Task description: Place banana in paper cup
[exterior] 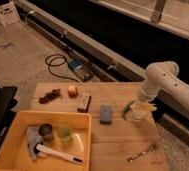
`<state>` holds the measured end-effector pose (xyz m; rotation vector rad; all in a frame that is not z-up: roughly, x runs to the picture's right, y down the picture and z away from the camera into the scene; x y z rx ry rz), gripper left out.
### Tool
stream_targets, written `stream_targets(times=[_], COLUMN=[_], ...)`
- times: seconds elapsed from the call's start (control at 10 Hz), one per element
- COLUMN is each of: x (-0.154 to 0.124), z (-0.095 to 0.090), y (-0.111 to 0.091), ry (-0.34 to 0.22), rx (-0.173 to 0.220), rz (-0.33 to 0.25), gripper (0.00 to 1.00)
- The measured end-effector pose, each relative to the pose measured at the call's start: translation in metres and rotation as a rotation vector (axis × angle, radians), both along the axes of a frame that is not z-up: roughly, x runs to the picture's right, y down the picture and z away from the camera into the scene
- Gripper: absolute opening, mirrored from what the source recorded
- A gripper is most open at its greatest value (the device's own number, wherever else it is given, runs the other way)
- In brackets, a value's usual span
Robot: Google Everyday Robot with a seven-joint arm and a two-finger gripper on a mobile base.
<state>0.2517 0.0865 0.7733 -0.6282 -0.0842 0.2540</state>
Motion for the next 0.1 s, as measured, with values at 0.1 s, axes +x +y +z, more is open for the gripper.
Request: stream_targets(times=[0.1], x=[0.0012], z=[-0.0022], y=[-0.002], ry=[0.001], rx=[0.01], rz=[0.002], gripper=[0.62])
